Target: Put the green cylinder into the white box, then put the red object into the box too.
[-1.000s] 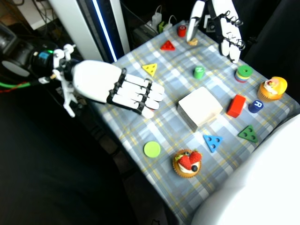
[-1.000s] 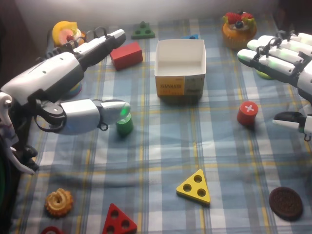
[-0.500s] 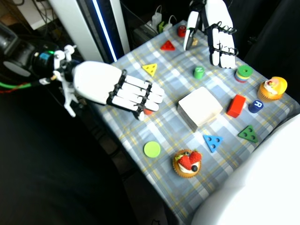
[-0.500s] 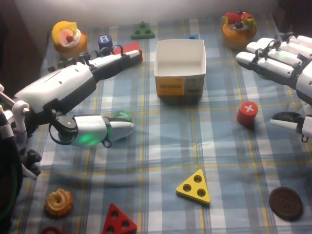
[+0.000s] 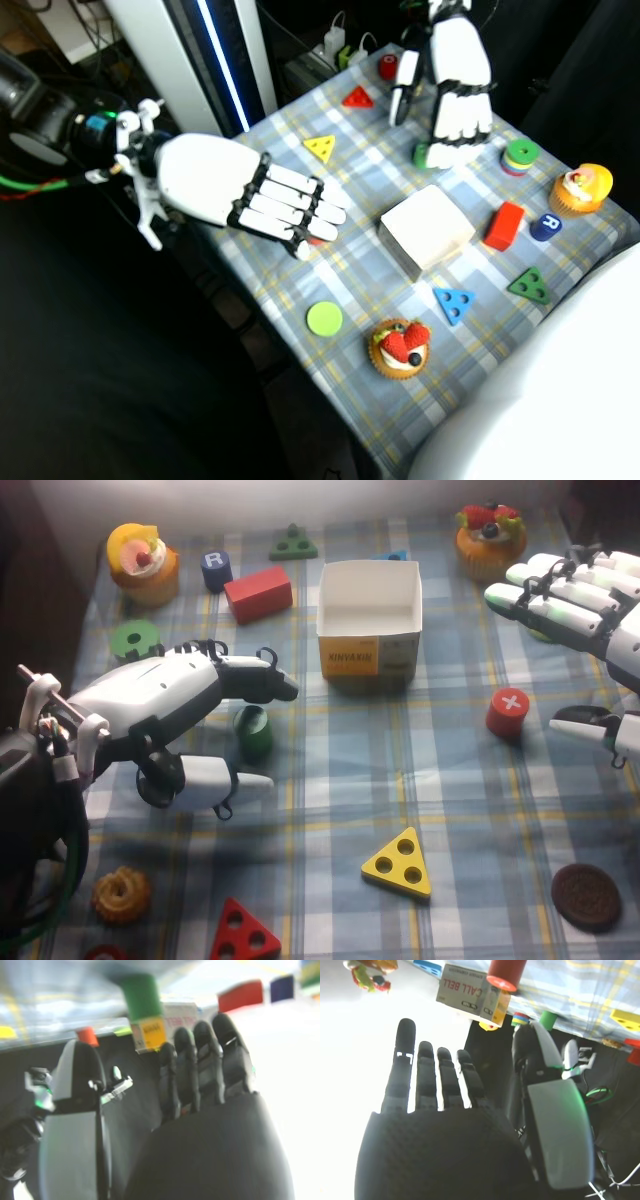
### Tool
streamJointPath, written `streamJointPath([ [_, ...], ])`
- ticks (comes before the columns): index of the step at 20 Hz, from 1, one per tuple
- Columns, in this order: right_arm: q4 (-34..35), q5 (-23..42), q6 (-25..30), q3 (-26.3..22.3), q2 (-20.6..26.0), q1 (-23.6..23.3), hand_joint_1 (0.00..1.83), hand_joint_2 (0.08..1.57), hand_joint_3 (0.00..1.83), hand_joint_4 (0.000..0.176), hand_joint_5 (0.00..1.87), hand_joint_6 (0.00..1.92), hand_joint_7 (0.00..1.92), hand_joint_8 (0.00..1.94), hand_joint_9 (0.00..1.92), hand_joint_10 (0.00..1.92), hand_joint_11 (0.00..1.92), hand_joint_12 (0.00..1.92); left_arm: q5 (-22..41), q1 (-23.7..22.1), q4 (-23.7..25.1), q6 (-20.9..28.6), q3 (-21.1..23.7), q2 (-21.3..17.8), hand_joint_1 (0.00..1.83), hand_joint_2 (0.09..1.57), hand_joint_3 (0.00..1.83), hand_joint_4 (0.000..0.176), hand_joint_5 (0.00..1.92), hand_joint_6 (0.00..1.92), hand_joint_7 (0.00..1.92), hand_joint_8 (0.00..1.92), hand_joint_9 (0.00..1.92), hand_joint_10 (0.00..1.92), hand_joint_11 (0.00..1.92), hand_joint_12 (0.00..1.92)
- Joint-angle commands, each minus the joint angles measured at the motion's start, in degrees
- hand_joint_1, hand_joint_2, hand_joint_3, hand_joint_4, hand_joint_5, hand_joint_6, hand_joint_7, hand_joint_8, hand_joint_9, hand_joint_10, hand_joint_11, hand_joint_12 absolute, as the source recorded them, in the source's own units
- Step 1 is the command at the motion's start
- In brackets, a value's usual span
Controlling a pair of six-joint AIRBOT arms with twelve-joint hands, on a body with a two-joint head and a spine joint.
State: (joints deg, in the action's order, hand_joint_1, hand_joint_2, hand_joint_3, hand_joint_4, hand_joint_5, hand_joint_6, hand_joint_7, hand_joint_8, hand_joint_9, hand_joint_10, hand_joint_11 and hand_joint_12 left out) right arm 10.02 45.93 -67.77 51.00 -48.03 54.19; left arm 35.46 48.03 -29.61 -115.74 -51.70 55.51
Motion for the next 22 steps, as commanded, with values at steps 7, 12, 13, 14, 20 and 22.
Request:
streamJointPath([
  [7,0.30,7.32,0.10,0.11,-0.03,0.18,0.65,1.30,0.00,0.000,0.00,0.00,0.00,0.00,0.00,0.00,0.00,0.00,5.12,-0.41,-3.41,-7.78,-0.79,1.98,0.99,1.12,0.00,0.058,0.24,0.64,0.45,0.00,0.08,0.64,0.00,1.26],
  [12,0.44,7.34,0.37,0.12,-0.05,0.40,0.67,1.30,0.00,0.000,0.00,0.00,0.00,0.00,0.00,0.00,0.01,0.00,4.78,-0.35,-4.92,-9.00,-1.92,3.00,0.95,1.19,0.00,0.048,0.21,0.53,0.37,0.01,0.00,0.64,0.00,0.97],
  [13,0.44,7.34,0.38,0.12,-0.05,0.40,0.67,1.30,0.00,0.000,0.00,0.00,0.00,0.00,0.00,0.00,0.01,0.00,4.78,-0.42,-5.77,-10.67,-2.00,3.27,0.97,1.19,0.00,0.047,0.26,0.58,0.43,0.03,0.03,0.67,0.00,1.09],
  [14,0.44,7.34,0.41,0.12,-0.05,0.40,0.66,1.30,0.00,0.000,0.00,0.00,0.00,0.00,0.00,0.00,0.01,0.01,4.79,-0.62,-6.66,-12.62,-2.07,3.66,0.97,1.21,0.00,0.044,0.27,0.61,0.46,0.03,0.06,0.69,0.00,1.19],
  [20,0.44,7.35,0.69,0.12,-0.05,0.46,0.68,1.29,0.00,0.000,0.00,0.00,0.00,0.00,0.00,0.00,0.00,0.00,4.47,-0.69,-8.12,-13.47,-3.19,4.53,1.18,1.27,0.00,0.000,0.65,1.28,0.77,1.57,0.47,1.47,0.00,1.92],
  [22,0.45,7.40,0.84,0.12,-0.05,0.49,0.66,1.29,0.00,0.000,0.00,0.00,0.00,0.00,0.00,0.00,0.01,0.01,4.32,-0.78,-8.58,-13.50,-3.79,4.86,1.12,1.33,0.00,0.000,0.56,1.42,0.68,1.69,0.34,1.51,0.00,1.92],
])
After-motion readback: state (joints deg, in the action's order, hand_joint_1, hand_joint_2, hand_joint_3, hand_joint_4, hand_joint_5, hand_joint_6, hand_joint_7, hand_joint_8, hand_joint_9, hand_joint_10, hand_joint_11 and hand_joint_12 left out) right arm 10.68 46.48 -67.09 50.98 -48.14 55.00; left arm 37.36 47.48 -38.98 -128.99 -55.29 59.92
